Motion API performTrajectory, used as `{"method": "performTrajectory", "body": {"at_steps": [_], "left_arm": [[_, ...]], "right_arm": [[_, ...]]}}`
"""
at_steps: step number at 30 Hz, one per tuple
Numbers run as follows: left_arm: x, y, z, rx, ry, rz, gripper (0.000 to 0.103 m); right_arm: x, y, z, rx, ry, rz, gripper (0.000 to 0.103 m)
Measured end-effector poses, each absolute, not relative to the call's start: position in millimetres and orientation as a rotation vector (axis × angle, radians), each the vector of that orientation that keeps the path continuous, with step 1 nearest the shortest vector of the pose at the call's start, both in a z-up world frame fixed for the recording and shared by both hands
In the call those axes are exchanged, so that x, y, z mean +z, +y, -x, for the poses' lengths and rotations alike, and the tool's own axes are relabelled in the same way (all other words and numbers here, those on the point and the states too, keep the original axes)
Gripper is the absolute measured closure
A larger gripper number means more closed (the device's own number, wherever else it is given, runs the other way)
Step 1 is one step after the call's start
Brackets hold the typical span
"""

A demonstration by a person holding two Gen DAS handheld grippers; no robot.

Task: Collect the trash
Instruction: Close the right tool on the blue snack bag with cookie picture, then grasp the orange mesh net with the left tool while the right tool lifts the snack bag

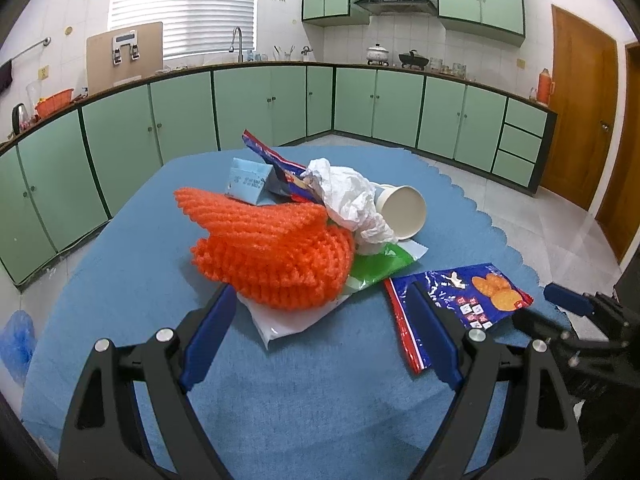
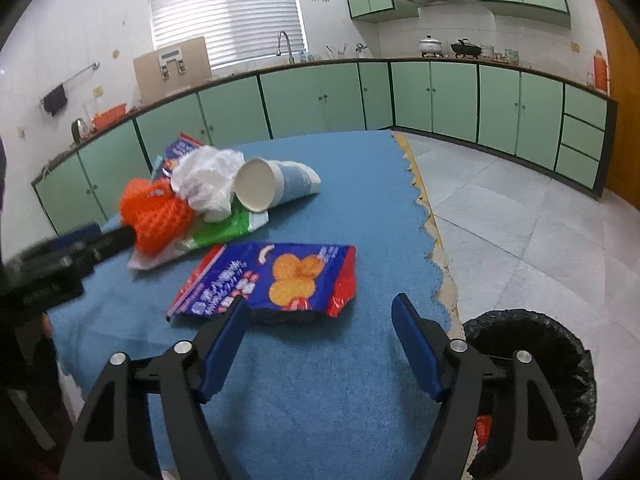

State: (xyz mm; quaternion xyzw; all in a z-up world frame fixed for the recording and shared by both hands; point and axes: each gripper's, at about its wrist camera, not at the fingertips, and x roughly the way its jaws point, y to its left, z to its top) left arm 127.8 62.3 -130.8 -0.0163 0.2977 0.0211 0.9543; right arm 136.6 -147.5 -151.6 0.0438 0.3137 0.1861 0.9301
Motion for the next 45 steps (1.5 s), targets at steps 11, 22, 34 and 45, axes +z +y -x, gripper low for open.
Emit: {"method": "performTrajectory", "body": {"at_steps": [11, 22, 34, 45], "left_arm": [[-130.6, 62.8, -129.4, 0.045, 0.601, 0.030, 0.020], [-134.8, 62.9, -134.4, 0.050, 0.618, 0.041, 0.020], [-143.2, 64.2, -133.2, 0.061, 0.640, 0.045, 0.019], [-124.5, 70.9, -132.0, 0.096, 0.576, 0.052, 0.018]], "right_arm": [[-164.5, -135.7, -166.8, 0.372, 0.718, -0.119, 0.039], [-171.6, -134.6, -166.9, 0.378, 0.733, -0.116, 0.068], [-163.7, -139.9, -162.8, 0.380, 0.716, -0.100, 0.089], [-144.9, -150.8, -163.6, 0.371, 0.660, -0.129, 0.090]]}}
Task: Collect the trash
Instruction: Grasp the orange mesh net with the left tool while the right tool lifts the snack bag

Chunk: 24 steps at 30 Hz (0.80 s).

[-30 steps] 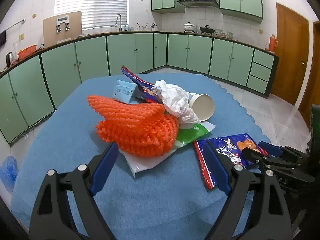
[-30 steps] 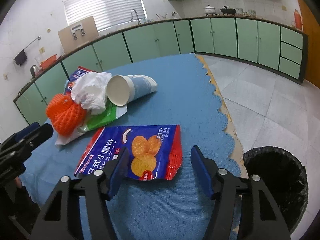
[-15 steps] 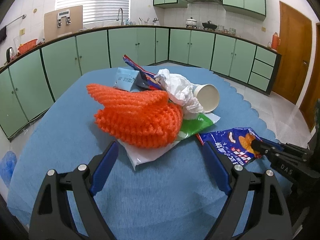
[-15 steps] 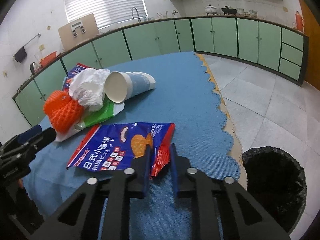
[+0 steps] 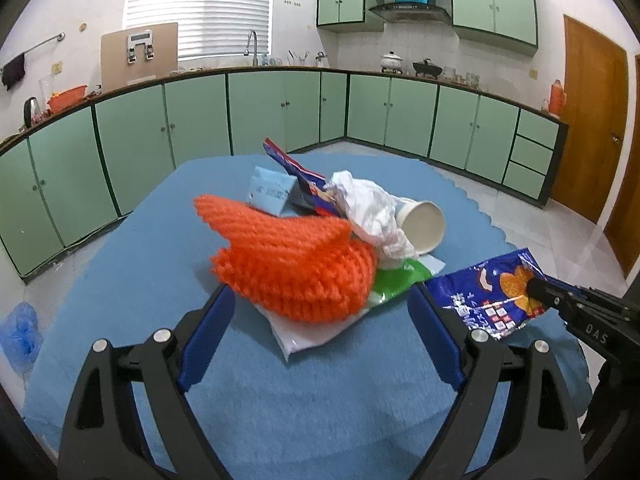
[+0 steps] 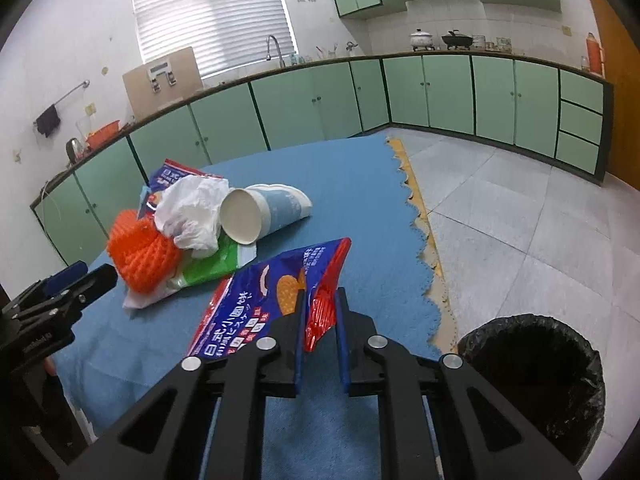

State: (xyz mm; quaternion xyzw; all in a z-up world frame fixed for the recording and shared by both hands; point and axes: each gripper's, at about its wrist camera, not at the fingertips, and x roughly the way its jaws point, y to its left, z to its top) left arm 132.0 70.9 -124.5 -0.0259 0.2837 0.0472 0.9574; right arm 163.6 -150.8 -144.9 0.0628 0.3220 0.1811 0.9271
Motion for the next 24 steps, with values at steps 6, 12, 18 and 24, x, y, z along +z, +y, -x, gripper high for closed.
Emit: {"method": "performTrajectory", "body": {"at_steps": [6, 12, 18, 24], "left_arm": [[-113.7, 77.2, -151.8, 0.121, 0.536, 0.045, 0.018], [-117.8, 95.6, -176.6, 0.159, 0.570, 0.085, 0.028], [-126.5, 100.0, -180.0, 0.142, 0.605, 0.112, 0.070], [-121.9, 103.8, -164.5, 0.126, 0.578, 0.135, 0.095]], "right_arm": [[-150.6, -149.9, -167.6, 0.380, 0.678, -0.144, 0.090], [-152.8, -150.1, -170.1, 0.384, 0.686, -0.151, 0.090], [-154.4, -147.6, -170.1, 0.387, 0.690, -0.155, 0.089], [-145.3, -148.1, -166.3, 0.388, 0.667, -0.158, 0.089]]}}
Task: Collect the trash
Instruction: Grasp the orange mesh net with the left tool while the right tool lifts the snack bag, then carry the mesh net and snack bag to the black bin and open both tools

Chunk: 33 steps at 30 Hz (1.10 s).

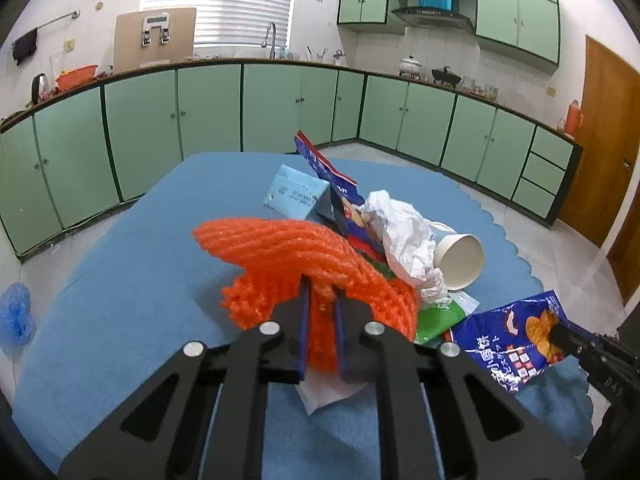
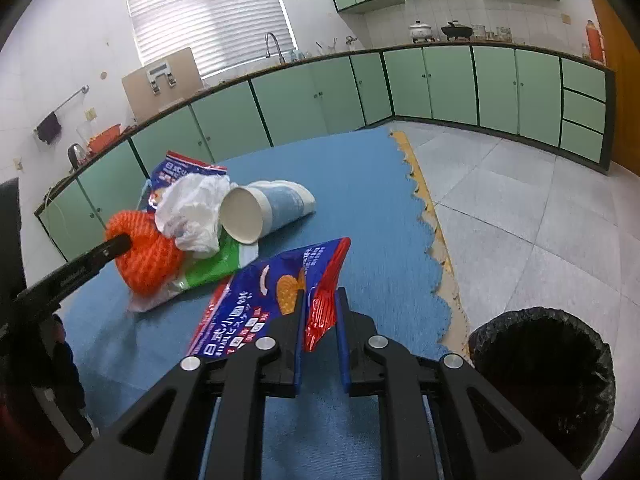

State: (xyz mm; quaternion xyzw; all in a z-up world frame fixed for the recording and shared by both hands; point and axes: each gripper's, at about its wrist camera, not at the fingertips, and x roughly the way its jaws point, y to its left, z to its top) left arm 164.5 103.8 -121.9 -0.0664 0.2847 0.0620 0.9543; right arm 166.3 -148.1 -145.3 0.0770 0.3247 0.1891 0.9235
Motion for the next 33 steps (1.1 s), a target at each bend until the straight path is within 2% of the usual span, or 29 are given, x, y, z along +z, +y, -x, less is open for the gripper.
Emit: {"method": "performTrajectory", "body": {"at_steps": [10, 18, 33], "left_arm": [[-84.9, 104.3, -127.8, 0.126, 0.463, 0.119, 0.097], [-58.7, 75.5, -110.9, 0.036, 0.401, 0.105, 0.097], [-78.5, -41.5, -124.4, -0.311, 0.483, 0.037, 0.097]], "right_arm": [[-108.1, -151.0, -151.5, 0.400, 0.576, -0.143, 0.089], [-84.4, -158.9, -136.0, 0.406, 0.519, -0.125, 0.089], [-71.8, -256.7, -111.0, 0.170, 0.463, -0.187, 0.090]]}}
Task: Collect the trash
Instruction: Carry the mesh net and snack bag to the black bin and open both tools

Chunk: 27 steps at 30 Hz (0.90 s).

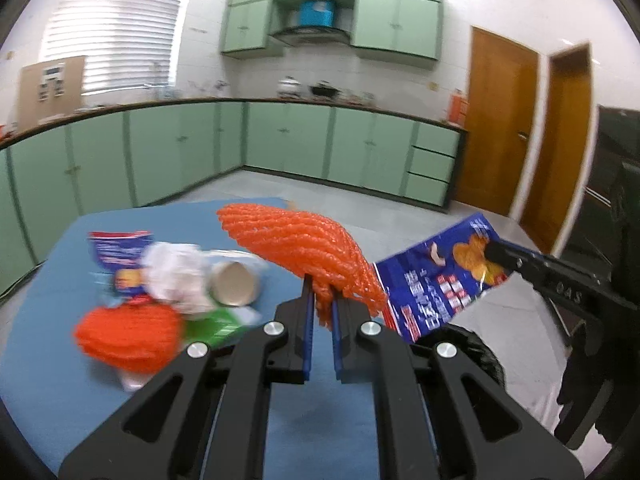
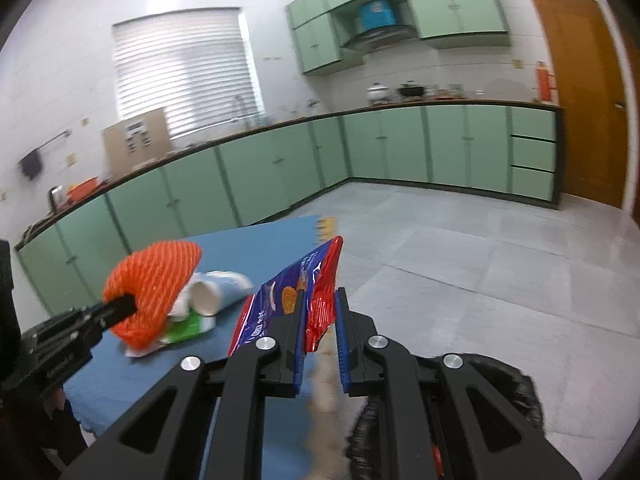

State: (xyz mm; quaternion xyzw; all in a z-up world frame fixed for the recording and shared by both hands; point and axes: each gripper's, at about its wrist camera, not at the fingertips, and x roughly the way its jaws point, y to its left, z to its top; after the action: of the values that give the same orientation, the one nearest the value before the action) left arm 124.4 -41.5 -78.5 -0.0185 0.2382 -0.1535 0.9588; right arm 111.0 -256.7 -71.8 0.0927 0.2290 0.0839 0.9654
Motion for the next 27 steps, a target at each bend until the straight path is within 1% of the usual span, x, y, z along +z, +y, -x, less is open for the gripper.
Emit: {"method": "performTrajectory", "body": {"at_steps": [5, 13, 19, 24, 26, 27], "left_arm": [[-95.7, -92.6, -133.8, -0.440, 0.516, -0.001, 0.097], [-130.0, -171.7, -154.2, -0.603, 0.575, -0.047, 0.097], [-158.7, -213.3, -172.1, -0.663, 0.648, -0.086, 0.096], [-178.7, -230.5, -186.9, -0.687, 0.710, -0.096, 0.091], [-182.2, -231.5, -188.1, -0.688, 0.719, -0.103, 0.087], [-182.5, -235.6, -189.3, -0.689, 0.722, -0.103, 0.086]], "right_arm": [[-85.9, -302.9, -101.7, 0.046, 0.483, -0.222, 0.090], [-124.0, -368.2, -92.6, -0.144, 0.546, -0.265, 0.090], [-150.4, -397.1, -95.3, -0.226, 0.591, -0.290, 0.090], [-171.4, -410.0, -101.9, -0.260, 0.633, -0.317, 0.089], [-176.6, -412.5, -105.4, -0.274, 0.650, -0.327, 0.080], [-180.3, -415.0, -105.9, -0.283, 0.658, -0.338, 0.079]]}}
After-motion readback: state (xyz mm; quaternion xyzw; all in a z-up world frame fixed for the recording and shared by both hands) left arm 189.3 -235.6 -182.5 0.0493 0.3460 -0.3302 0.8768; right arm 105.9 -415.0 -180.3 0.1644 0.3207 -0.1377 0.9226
